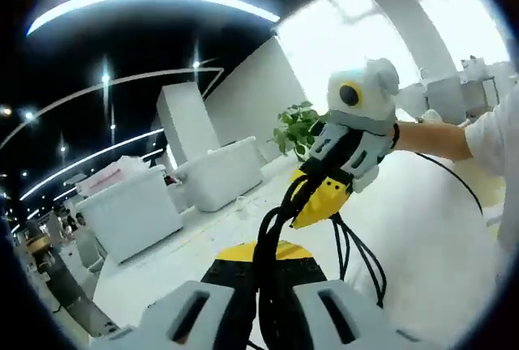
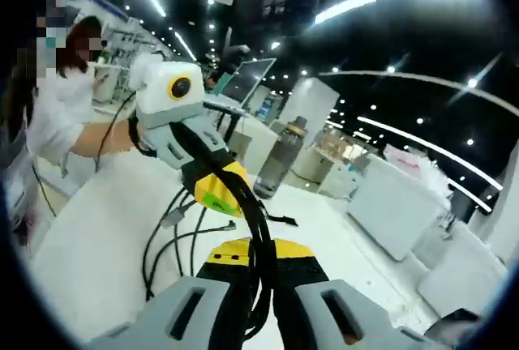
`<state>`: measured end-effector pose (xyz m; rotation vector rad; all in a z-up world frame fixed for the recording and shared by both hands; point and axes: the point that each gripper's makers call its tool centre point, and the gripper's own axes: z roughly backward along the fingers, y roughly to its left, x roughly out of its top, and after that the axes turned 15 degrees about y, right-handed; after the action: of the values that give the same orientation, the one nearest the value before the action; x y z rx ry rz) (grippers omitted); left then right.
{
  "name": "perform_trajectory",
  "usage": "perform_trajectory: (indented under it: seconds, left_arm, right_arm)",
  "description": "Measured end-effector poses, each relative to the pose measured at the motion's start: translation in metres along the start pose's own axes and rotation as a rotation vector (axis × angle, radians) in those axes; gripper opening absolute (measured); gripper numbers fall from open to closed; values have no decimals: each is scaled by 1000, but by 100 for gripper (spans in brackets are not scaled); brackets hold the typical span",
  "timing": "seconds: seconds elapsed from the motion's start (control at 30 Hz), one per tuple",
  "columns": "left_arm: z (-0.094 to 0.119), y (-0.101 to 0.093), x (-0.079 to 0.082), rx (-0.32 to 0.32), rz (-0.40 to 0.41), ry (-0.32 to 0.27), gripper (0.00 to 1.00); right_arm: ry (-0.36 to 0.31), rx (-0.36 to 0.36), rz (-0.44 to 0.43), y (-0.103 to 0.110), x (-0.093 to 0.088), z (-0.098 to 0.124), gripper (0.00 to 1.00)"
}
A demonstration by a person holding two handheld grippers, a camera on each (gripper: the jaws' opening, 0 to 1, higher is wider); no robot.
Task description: Coil the Type-C to USB data cable on the desktop and secure it with Velcro straps.
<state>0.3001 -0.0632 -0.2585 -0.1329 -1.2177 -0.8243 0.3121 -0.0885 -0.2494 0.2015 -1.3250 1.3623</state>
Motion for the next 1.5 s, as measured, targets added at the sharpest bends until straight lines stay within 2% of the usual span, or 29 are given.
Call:
perform_trajectory:
  seconds: [0.13, 0.17, 0.27, 0.33, 0.47, 0.57, 0.63, 0.67, 0.7, 0.73, 0.83, 0.93, 0.97, 1.03, 1.1, 1.13, 1.17, 1.23, 1.3, 1.37, 1.5]
  left_arm:
    - [-8, 5, -7, -9, 62, 62, 5]
    - [-9, 5, -8, -21, 83, 73, 5]
    - [-14, 8, -12, -48, 136, 108, 5]
    - [-16, 7, -15, -67, 160, 121, 5]
    - [-18, 1, -17, -126, 228, 135, 5]
    - [-21, -3, -18, -121, 235, 150, 5]
    - [-21, -4, -20, -125, 245, 162, 5]
    - [-21, -8, -18, -154, 285, 159, 5]
    - [-21, -10, -17, -175, 297, 154, 5]
    - [-20, -13, -16, -196, 311, 145, 4]
    - [-22, -11, -22, -170, 281, 170, 4]
    - [-22, -14, -26, -180, 283, 168, 4]
    - [-23, -14, -26, -180, 272, 154, 5]
    - [-24, -13, -24, -156, 217, 112, 5]
    - [-25, -10, -20, -79, 90, 46, 9]
    - [-26, -11, -21, -53, 31, 38, 11]
    - [-25, -13, -21, -34, -3, 29, 14]
    - [-22, -18, -23, -28, -10, 19, 21]
    - [-15, -19, -23, -32, 20, -7, 25]
    - [-6, -15, -23, -36, 112, -47, 31]
    - [18, -2, -33, -78, 306, -125, 33]
  right_arm:
    - [-16, -130, 66, 0, -1, -1, 17]
    - [-13, -160, 110, 1, 0, 0, 18]
    - [-18, -192, 125, 7, 1, -3, 18]
    - [13, -229, 198, 6, -1, -6, 19]
    - [46, -265, 266, 7, -4, -15, 20]
    - [101, -318, 351, 6, -8, -20, 19]
    - [123, -339, 391, 7, -10, -24, 16]
    - [130, -348, 398, 7, -12, -26, 15]
    - [145, -353, 423, 7, -14, -27, 9]
    - [141, -350, 420, 8, -15, -28, 7]
    - [129, -326, 394, 8, -17, -29, 6]
    - [137, -277, 365, 11, -20, -29, 5]
    - [126, -253, 323, 12, -21, -29, 5]
    - [118, -205, 270, 14, -23, -26, 4]
    - [114, -191, 240, 12, -24, -22, 3]
    - [104, -173, 204, 13, -25, -21, 2]
    - [105, -157, 173, 13, -27, -19, 2]
    - [121, -165, 170, 11, -33, -16, 2]
    - [129, -179, 158, 8, -39, -14, 2]
    - [132, -183, 119, 2, -44, -12, 2]
    - [99, -201, 41, -9, -45, -1, 2]
